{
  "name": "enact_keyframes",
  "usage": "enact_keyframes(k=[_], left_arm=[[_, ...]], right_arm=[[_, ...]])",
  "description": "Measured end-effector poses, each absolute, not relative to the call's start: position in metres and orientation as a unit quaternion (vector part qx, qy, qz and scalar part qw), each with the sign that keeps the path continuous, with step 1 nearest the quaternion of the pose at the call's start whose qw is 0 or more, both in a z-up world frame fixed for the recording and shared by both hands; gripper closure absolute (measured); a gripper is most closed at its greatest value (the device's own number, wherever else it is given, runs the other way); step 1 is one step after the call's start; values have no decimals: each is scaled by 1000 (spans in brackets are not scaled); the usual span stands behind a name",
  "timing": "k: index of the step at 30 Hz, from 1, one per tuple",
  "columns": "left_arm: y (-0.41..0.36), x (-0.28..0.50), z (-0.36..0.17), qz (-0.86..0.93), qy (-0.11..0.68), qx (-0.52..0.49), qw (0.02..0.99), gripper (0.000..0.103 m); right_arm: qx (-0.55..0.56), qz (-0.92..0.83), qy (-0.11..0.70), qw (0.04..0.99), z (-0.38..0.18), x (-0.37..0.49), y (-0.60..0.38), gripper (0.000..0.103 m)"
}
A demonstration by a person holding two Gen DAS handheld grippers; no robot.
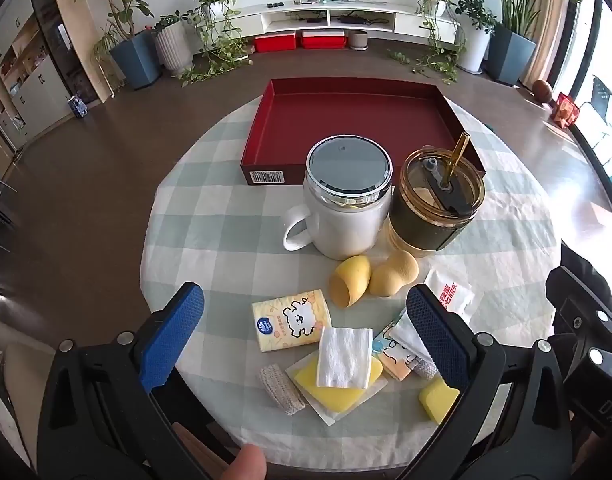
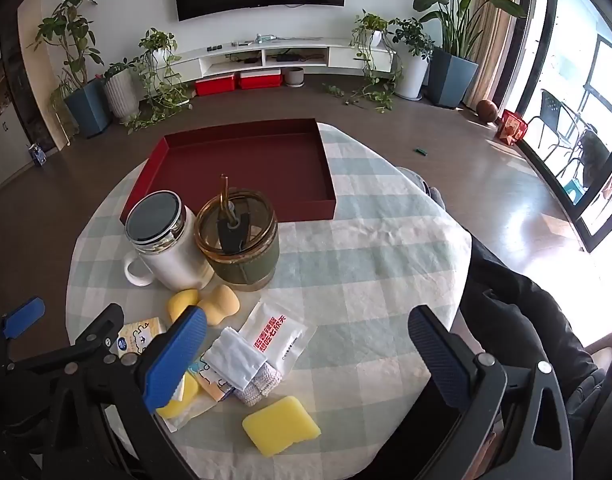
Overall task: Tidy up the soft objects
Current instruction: 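Move both tools toward the cotton pads and tissue pack on the table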
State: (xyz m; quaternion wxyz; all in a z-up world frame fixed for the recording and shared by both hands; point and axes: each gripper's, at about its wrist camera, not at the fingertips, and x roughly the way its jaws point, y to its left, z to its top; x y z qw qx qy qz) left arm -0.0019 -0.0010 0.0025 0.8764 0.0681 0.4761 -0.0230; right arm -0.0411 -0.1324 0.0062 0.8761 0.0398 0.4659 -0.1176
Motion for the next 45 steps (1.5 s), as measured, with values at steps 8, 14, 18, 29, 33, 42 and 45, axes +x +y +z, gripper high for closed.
enact_keyframes(k=[8, 14, 18, 29, 33, 42, 45], left_arm=[[-2, -1, 1, -27, 483, 55, 874, 0], [1, -4, -1, -26, 468, 53, 882, 0], [2, -4, -4, -24, 469, 54, 881, 0], [8, -33, 4, -31, 489, 21, 872, 1], [0, -66, 15, -72, 480, 6, 874, 1], [8, -48, -18, -85, 569, -33, 818, 4], [13, -47, -19, -82, 566, -48, 819, 15]], right_arm=[[42, -117, 465, 877, 6, -42, -133, 0], [44, -116, 464, 877, 5, -43, -132, 0], [45, -117, 468, 875, 3, -41, -133, 0], [47, -114, 458, 880, 9, -53, -129, 0], [66, -108, 459, 879, 18, -73, -125, 0], [122, -104, 405, 900, 40, -102, -128, 3], [164, -73, 395, 901, 38, -106, -136, 3]])
